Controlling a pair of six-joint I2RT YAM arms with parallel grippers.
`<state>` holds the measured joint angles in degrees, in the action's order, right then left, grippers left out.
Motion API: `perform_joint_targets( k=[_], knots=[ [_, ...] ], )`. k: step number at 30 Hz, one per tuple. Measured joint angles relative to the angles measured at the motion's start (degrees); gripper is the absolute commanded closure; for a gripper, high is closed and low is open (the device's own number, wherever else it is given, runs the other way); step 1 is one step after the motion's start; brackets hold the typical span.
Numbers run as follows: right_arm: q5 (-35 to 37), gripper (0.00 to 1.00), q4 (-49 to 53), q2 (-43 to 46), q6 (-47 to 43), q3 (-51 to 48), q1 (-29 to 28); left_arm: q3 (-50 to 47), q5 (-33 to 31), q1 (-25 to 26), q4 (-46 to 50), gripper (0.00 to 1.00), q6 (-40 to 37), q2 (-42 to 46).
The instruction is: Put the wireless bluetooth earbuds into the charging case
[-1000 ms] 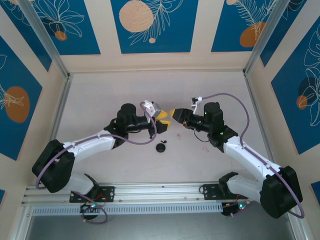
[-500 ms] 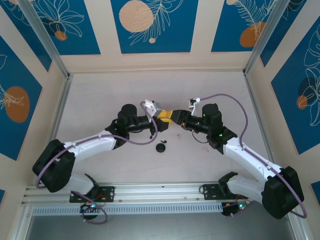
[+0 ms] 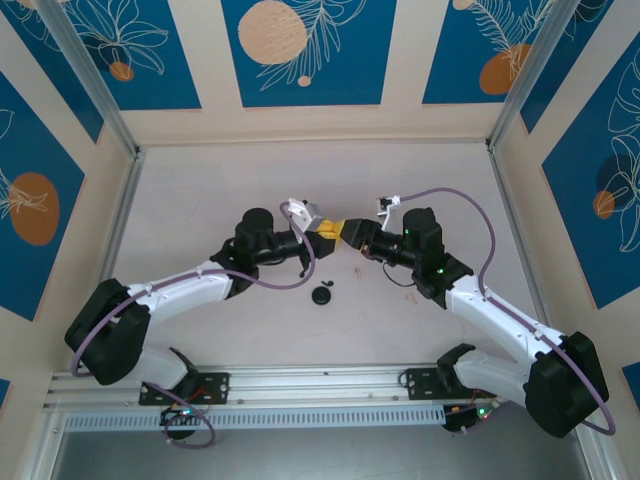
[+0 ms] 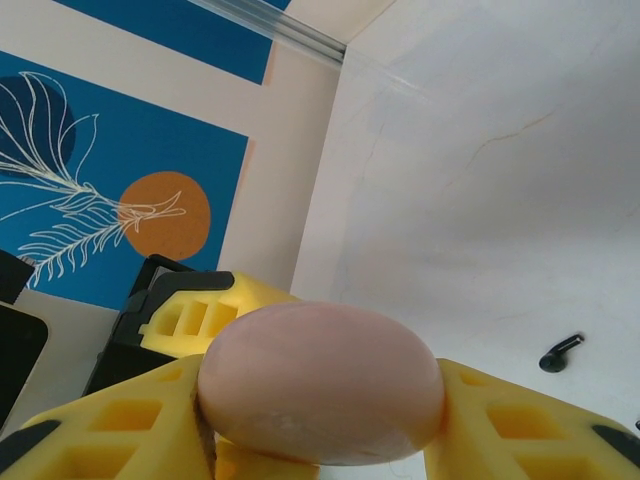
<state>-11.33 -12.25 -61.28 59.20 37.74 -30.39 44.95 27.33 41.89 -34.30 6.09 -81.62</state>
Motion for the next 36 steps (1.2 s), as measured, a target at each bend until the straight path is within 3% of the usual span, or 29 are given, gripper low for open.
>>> perform_joint_targets(
  k=[6, 12, 20, 25, 36],
  knots=[
    [0.6, 0.33, 1.0, 1.0, -1.0, 0.0, -0.6, 0.0, 0.8, 0.0, 0.0, 0.82, 0.4, 0.0],
    [0.6, 0.26, 2.9, 3.7, -3.4, 0.0, -0.3, 0.4, 2.7, 0.0, 0.3, 0.83, 1.1, 0.0],
    [-1.6, 0.25, 4.7, 7.6, -8.4, -0.4, 3.7, 0.9, 6.2, -0.1, 0.9, 0.84, 2.9, 0.0],
    [-7.0, 0.25, 5.6, 9.6, -14.1, -0.4, 8.6, 1.5, 9.5, -0.5, 0.9, 0.84, 4.1, 0.0],
    [-21.1, 0.31, 7.0, 15.4, -35.8, -0.6, 16.3, 1.7, 14.1, -3.2, 0.7, 0.83, 6.5, 0.2]
  ],
)
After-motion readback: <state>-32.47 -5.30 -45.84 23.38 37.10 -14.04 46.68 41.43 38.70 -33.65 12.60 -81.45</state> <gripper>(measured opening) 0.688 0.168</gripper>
